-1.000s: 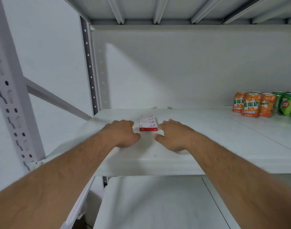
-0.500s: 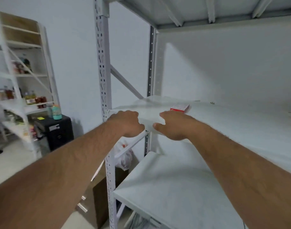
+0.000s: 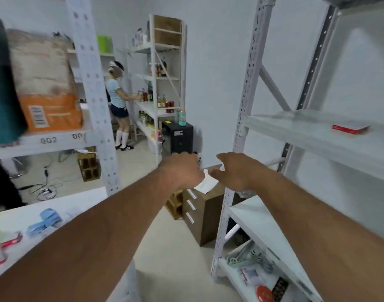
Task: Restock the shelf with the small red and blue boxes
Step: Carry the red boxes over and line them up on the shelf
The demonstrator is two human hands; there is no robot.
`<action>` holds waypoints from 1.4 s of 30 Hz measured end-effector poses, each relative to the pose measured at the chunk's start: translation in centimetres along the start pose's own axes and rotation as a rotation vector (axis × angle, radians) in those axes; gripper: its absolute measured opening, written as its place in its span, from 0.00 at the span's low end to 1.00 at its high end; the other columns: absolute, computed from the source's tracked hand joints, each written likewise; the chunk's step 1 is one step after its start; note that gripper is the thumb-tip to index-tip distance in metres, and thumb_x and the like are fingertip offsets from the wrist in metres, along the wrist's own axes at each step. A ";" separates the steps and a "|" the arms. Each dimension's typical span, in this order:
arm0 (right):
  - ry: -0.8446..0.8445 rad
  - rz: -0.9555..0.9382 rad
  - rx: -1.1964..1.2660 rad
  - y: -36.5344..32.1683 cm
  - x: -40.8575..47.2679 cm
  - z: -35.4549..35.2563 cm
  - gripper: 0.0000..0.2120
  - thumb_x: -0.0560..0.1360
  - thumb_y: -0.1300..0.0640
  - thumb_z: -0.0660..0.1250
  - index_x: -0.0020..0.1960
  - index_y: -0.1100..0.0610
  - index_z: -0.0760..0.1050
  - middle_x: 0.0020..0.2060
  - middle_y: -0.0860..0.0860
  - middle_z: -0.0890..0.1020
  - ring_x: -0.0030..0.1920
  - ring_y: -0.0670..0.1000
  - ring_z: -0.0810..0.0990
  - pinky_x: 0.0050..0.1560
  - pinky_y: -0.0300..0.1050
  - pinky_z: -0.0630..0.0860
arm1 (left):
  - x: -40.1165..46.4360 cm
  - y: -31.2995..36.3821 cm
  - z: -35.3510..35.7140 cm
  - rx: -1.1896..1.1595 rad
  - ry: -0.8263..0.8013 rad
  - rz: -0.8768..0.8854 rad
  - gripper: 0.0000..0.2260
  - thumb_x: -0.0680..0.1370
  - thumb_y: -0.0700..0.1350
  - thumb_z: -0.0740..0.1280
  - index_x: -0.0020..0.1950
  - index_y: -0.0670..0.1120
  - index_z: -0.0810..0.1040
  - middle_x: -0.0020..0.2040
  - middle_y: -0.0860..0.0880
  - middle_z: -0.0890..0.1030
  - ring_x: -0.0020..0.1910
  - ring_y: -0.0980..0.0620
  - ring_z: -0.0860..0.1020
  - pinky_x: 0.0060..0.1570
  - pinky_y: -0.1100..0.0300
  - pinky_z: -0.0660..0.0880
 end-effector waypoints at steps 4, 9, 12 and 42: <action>-0.103 -0.095 0.012 -7.6 -1.2 4.5 0.24 0.81 0.38 0.58 0.69 0.51 0.72 0.65 0.53 0.78 0.61 0.56 0.77 0.62 0.54 0.75 | -6.2 -6.9 2.1 0.023 -0.012 -0.090 0.17 0.78 0.57 0.60 0.63 0.51 0.74 0.56 0.49 0.79 0.51 0.48 0.77 0.51 0.52 0.76; -0.229 -0.235 -0.019 -16.6 -2.9 10.9 0.26 0.77 0.32 0.55 0.59 0.51 0.73 0.54 0.51 0.82 0.51 0.54 0.81 0.55 0.55 0.78 | -14.0 -16.1 5.2 0.052 -0.118 -0.241 0.25 0.78 0.59 0.57 0.72 0.51 0.68 0.69 0.48 0.73 0.65 0.44 0.73 0.59 0.49 0.72; -0.243 -0.329 -0.032 -21.3 -4.8 13.4 0.28 0.80 0.35 0.54 0.72 0.52 0.68 0.65 0.51 0.77 0.63 0.56 0.77 0.62 0.54 0.73 | -18.5 -20.3 6.5 0.017 -0.145 -0.326 0.23 0.77 0.59 0.58 0.70 0.51 0.69 0.67 0.48 0.75 0.63 0.45 0.74 0.55 0.52 0.74; -0.398 -0.602 -0.040 -32.6 4.4 24.4 0.28 0.80 0.38 0.59 0.74 0.54 0.66 0.64 0.52 0.76 0.62 0.54 0.77 0.57 0.48 0.76 | -21.2 -36.8 11.0 -0.007 -0.179 -0.771 0.25 0.78 0.56 0.60 0.72 0.48 0.67 0.72 0.48 0.70 0.70 0.44 0.69 0.66 0.51 0.67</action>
Point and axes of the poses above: each hand's wrist, its own x-axis towards the middle knuckle, its own z-axis out of the palm, y = z × x, the point moved 3 cm from there along x, towards the middle knuckle
